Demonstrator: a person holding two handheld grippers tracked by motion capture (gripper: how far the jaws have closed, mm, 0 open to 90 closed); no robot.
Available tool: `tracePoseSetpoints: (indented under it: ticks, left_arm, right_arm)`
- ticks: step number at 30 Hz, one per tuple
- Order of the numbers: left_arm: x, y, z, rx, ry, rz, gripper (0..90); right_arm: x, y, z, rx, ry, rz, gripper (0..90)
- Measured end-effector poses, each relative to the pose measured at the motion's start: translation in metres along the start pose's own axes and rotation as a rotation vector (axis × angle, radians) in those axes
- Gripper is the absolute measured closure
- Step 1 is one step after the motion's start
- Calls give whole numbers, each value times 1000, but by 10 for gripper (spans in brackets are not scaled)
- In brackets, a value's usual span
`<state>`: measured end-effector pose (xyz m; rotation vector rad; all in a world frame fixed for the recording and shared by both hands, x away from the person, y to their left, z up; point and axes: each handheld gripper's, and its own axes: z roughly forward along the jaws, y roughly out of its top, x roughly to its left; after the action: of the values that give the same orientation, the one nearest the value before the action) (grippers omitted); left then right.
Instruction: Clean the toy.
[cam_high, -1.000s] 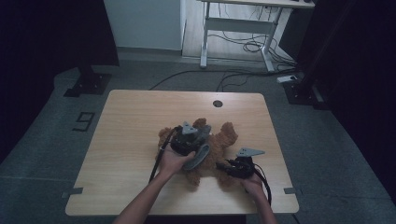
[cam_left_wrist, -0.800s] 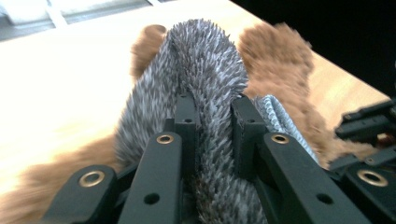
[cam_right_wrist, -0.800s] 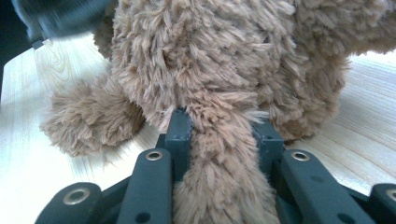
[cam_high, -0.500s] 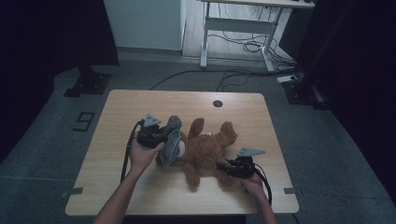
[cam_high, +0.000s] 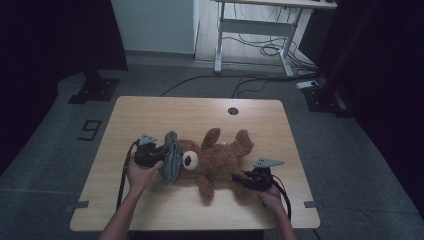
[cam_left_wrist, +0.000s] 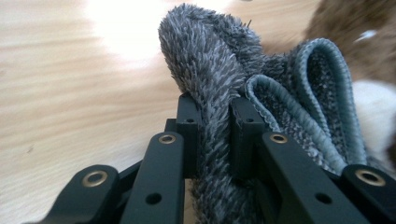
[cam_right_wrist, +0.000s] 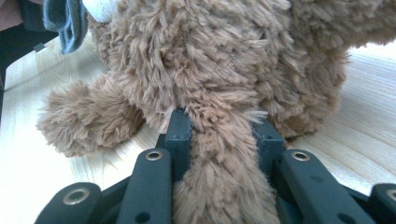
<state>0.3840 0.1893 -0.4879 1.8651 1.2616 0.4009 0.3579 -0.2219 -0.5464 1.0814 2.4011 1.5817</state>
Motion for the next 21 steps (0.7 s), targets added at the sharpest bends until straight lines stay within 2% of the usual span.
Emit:
tracePoseSetpoints:
  ticks: [5, 7, 8, 10, 12, 14, 17, 19, 21]
  left_arm:
    - [0, -14, 6, 40, 37, 22, 765]
    - [-2, -19, 12, 88, 66, 54, 765]
    - [-1, -25, 18, 119, 64, 58, 765]
    - [-1, -32, 23, 131, 45, 40, 764]
    - [0, -33, 20, 114, 22, 21, 764]
    - [1, -28, 13, 92, 20, 21, 762]
    - [0, -11, -7, 41, 30, 41, 761]
    - [-5, 0, -17, 11, 33, 67, 761]
    - [-15, 15, -28, -30, 14, 92, 759]
  right_arm:
    - [-4, 0, -1, -3, -12, 14, 671]
    - [-5, -1, -2, -6, -17, 22, 671]
    - [-5, -1, -2, -6, -20, 23, 672]
    - [-6, -1, -3, -4, -24, 23, 672]
    - [-7, -2, -4, -4, -31, 23, 672]
    - [-9, -2, -5, -5, -35, 29, 672]
    - [-10, -2, -6, -5, -40, 30, 672]
    - [-10, -2, -5, -6, -41, 27, 673]
    - [-10, -2, -5, -7, -41, 29, 672]
